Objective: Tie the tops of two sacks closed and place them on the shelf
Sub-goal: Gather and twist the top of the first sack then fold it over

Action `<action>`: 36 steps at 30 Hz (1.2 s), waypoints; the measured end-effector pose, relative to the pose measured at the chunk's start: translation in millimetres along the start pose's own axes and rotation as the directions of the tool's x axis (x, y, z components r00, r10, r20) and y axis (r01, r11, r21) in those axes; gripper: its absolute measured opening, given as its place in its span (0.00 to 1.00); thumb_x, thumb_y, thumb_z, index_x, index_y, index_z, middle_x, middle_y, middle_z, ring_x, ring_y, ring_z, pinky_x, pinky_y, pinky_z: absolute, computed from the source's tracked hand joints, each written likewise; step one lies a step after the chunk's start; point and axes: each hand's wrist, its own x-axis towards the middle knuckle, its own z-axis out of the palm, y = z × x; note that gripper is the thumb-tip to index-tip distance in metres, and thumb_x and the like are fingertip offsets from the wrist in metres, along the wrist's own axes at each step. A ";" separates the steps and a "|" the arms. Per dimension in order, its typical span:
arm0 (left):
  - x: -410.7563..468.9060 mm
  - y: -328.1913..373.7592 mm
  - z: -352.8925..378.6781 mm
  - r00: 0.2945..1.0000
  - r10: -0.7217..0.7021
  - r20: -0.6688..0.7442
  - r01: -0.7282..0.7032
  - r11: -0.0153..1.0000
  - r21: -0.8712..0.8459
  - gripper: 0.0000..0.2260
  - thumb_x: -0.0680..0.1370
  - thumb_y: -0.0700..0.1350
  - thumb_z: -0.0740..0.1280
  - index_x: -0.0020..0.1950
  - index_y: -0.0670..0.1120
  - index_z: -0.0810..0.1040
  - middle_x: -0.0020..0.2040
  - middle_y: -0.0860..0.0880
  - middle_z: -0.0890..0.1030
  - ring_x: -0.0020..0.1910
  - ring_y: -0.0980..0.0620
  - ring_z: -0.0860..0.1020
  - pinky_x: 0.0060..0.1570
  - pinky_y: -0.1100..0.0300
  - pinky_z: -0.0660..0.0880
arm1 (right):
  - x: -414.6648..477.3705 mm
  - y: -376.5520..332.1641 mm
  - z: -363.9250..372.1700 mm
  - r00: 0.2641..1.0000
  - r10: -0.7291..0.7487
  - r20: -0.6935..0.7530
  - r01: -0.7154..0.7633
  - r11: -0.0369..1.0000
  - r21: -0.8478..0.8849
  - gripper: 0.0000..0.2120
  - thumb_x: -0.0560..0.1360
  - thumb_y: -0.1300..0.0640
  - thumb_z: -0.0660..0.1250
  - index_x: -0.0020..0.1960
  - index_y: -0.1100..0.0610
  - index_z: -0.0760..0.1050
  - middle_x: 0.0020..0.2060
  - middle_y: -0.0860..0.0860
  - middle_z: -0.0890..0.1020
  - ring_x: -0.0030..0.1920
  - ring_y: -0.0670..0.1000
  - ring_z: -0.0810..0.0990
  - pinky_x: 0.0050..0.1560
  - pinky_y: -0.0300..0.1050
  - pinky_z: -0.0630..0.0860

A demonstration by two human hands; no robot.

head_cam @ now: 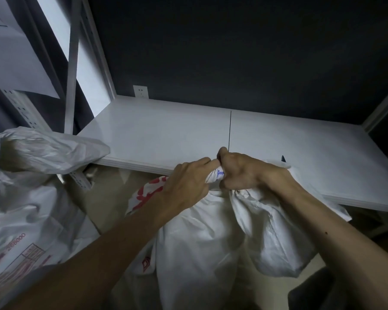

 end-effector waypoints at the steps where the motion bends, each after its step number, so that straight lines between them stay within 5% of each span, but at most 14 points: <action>1: 1.0 -0.5 -1.3 0.999 -0.037 0.039 0.040 0.997 -0.067 0.16 0.65 0.36 0.65 0.52 0.43 0.77 0.38 0.47 0.77 0.34 0.41 0.75 0.32 0.52 0.72 | -0.9 -0.6 1.3 1.000 0.006 0.013 -0.006 1.000 0.016 0.21 0.70 0.58 0.68 0.57 0.59 0.61 0.44 0.54 0.76 0.43 0.55 0.77 0.36 0.46 0.70; 4: 6.4 -0.5 -3.3 0.954 -0.193 0.228 0.246 0.940 -0.237 0.10 0.67 0.37 0.64 0.45 0.48 0.78 0.36 0.49 0.79 0.36 0.44 0.76 0.35 0.53 0.71 | -4.2 -1.5 6.1 0.999 -0.004 -0.041 0.002 0.999 -0.047 0.32 0.68 0.56 0.70 0.65 0.56 0.57 0.39 0.51 0.75 0.42 0.55 0.76 0.46 0.48 0.71; 6: 10.1 0.3 -2.7 0.915 -0.266 0.303 0.367 0.859 -0.358 0.05 0.65 0.38 0.61 0.36 0.46 0.74 0.33 0.49 0.76 0.33 0.47 0.73 0.33 0.54 0.67 | -6.6 1.2 8.7 0.966 -0.090 -0.242 0.021 0.961 -0.276 0.39 0.65 0.51 0.72 0.70 0.54 0.57 0.43 0.50 0.74 0.48 0.55 0.74 0.56 0.50 0.67; 8: 14.1 1.0 -2.6 0.879 -0.327 0.348 0.459 0.780 -0.425 0.02 0.67 0.34 0.62 0.35 0.40 0.72 0.33 0.48 0.73 0.33 0.50 0.69 0.34 0.56 0.63 | -9.7 2.5 13.4 0.833 -0.243 -0.497 -0.072 0.844 -0.532 0.32 0.63 0.55 0.70 0.66 0.57 0.66 0.49 0.54 0.75 0.52 0.58 0.74 0.63 0.54 0.65; 10: 18.0 1.0 -5.3 0.848 -0.364 0.385 0.516 0.734 -0.442 0.08 0.69 0.30 0.64 0.34 0.41 0.72 0.34 0.49 0.73 0.34 0.52 0.69 0.34 0.59 0.63 | -16.6 -1.7 21.8 0.649 -0.359 -0.670 -0.154 0.801 -0.578 0.19 0.64 0.64 0.60 0.55 0.60 0.72 0.47 0.57 0.75 0.49 0.59 0.75 0.65 0.56 0.63; 13: 20.1 -4.9 -14.1 0.810 -0.355 0.467 0.558 0.710 -0.429 0.15 0.68 0.30 0.63 0.29 0.49 0.69 0.33 0.53 0.72 0.36 0.54 0.69 0.35 0.60 0.63 | -21.9 -2.8 42.9 0.569 -0.453 -0.686 -0.153 0.762 -0.630 0.15 0.70 0.68 0.53 0.49 0.62 0.76 0.44 0.57 0.78 0.50 0.60 0.79 0.68 0.56 0.60; 19: 18.8 -6.1 -24.6 0.768 -0.292 0.570 0.573 0.710 -0.409 0.07 0.60 0.36 0.65 0.35 0.47 0.73 0.37 0.50 0.75 0.37 0.53 0.72 0.40 0.58 0.66 | -8.4 15.3 73.8 0.615 -0.474 -0.631 -0.183 0.692 -0.698 0.21 0.80 0.67 0.44 0.66 0.70 0.70 0.61 0.67 0.77 0.66 0.65 0.73 0.75 0.60 0.52; 22: 23.3 -2.0 -29.6 0.781 -0.250 0.572 0.543 0.725 -0.424 0.09 0.60 0.36 0.66 0.32 0.48 0.70 0.34 0.51 0.72 0.35 0.52 0.69 0.38 0.56 0.64 | 4.1 18.4 72.6 0.513 -0.484 -0.709 -0.155 0.760 -0.631 0.15 0.77 0.67 0.53 0.59 0.67 0.74 0.52 0.63 0.80 0.61 0.63 0.78 0.72 0.59 0.60; 25: 25.2 -3.1 -32.2 0.803 -0.216 0.555 0.488 0.772 -0.406 0.16 0.65 0.30 0.68 0.32 0.50 0.69 0.33 0.53 0.70 0.33 0.55 0.67 0.36 0.58 0.63 | 12.2 18.4 61.7 0.427 -0.491 -0.760 -0.122 0.801 -0.586 0.05 0.70 0.66 0.66 0.46 0.63 0.77 0.38 0.57 0.78 0.44 0.58 0.80 0.65 0.56 0.65; 28: 23.5 3.5 -30.9 0.830 -0.237 0.505 0.478 0.769 -0.424 0.10 0.66 0.35 0.73 0.37 0.48 0.75 0.34 0.52 0.74 0.33 0.55 0.70 0.36 0.59 0.66 | 16.0 13.8 46.0 0.439 -0.479 -0.760 -0.118 0.808 -0.577 0.07 0.65 0.66 0.70 0.36 0.59 0.72 0.28 0.54 0.74 0.29 0.56 0.73 0.48 0.50 0.65; 31: 13.7 13.1 -27.9 0.851 -0.429 0.303 0.522 0.746 -0.413 0.13 0.66 0.50 0.80 0.41 0.52 0.77 0.36 0.55 0.78 0.35 0.56 0.74 0.36 0.62 0.68 | 16.8 11.9 29.7 0.535 -0.439 -0.721 -0.114 0.809 -0.577 0.09 0.66 0.57 0.68 0.32 0.58 0.70 0.24 0.54 0.74 0.25 0.56 0.71 0.41 0.49 0.61; 33: -2.3 22.3 -26.6 0.809 -0.550 0.205 0.587 0.750 -0.306 0.17 0.66 0.59 0.78 0.46 0.53 0.76 0.40 0.56 0.80 0.40 0.55 0.77 0.38 0.61 0.70 | 16.4 12.7 23.4 0.603 -0.391 -0.695 -0.113 0.821 -0.559 0.11 0.62 0.54 0.70 0.30 0.57 0.69 0.22 0.54 0.74 0.23 0.55 0.71 0.41 0.48 0.61; 36: -22.2 32.6 -17.2 0.735 -0.661 0.151 0.667 0.664 -0.338 0.21 0.65 0.59 0.79 0.50 0.51 0.76 0.43 0.56 0.80 0.42 0.54 0.78 0.37 0.63 0.71 | 15.0 11.0 19.3 0.638 -0.334 -0.694 -0.096 0.859 -0.502 0.10 0.56 0.55 0.69 0.27 0.56 0.67 0.19 0.53 0.73 0.20 0.53 0.65 0.37 0.45 0.67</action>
